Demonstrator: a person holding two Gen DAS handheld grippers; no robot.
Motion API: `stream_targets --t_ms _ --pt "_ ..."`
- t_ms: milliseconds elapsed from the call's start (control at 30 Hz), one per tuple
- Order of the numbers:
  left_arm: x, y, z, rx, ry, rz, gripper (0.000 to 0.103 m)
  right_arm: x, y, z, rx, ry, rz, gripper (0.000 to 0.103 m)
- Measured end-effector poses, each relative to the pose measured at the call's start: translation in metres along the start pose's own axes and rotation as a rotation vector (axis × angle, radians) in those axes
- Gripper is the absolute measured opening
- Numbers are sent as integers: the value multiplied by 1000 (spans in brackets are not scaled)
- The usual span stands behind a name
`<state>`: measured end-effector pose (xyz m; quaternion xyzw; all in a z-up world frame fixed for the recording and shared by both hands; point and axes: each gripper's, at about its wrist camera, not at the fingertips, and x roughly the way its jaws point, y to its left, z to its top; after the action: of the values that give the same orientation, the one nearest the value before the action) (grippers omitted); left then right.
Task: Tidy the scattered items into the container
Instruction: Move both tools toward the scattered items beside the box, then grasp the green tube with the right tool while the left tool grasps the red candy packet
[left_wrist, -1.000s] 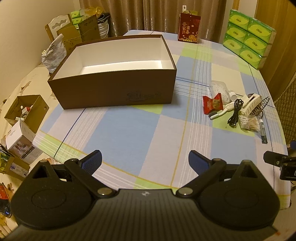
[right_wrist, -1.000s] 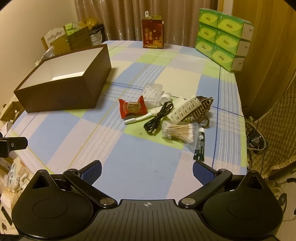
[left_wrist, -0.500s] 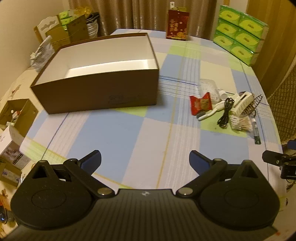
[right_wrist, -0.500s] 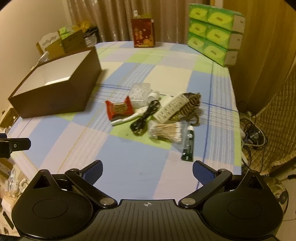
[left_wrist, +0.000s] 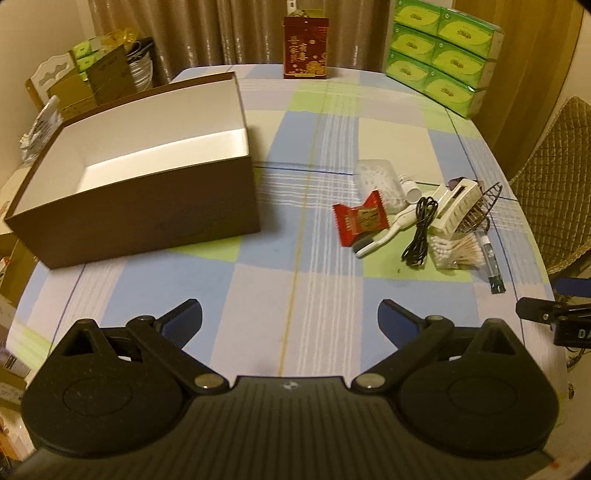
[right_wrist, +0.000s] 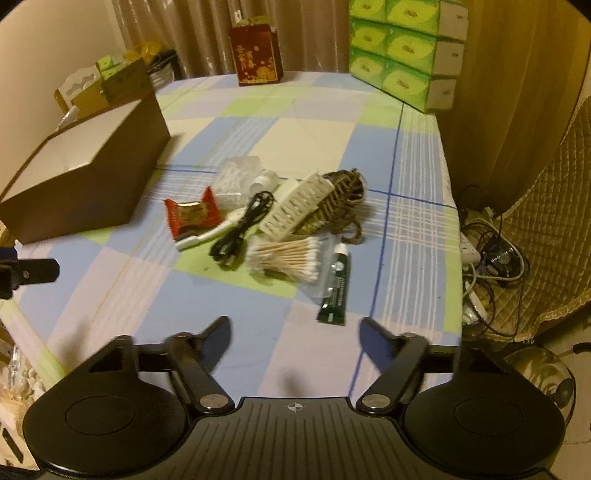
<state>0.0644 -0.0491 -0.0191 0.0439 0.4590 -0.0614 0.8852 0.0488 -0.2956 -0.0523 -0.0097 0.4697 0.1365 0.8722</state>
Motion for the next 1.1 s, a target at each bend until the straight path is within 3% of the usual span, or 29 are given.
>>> stream_targets --t_ms 233,633,833,900,967,1100 --pt "22 -12 10 23 10 -25 100 31 -18 -4 -23 46 -14 46" --pt "57 -23 21 40 67 -42 100 78 -29 6 -66 36 -56 39" --pt "68 -26 27 81 72 -55 100 90 -33 13 -107 -21 -59 35" --pt "72 -27 29 83 79 -56 100 92 -33 14 -119 -28 -53 32" --pt "76 -28 30 86 89 -59 100 90 -33 12 -145 -31 -45 16" --pt "83 -33 32 101 103 -75 99 82 -32 5 -172 -2 -37 15"
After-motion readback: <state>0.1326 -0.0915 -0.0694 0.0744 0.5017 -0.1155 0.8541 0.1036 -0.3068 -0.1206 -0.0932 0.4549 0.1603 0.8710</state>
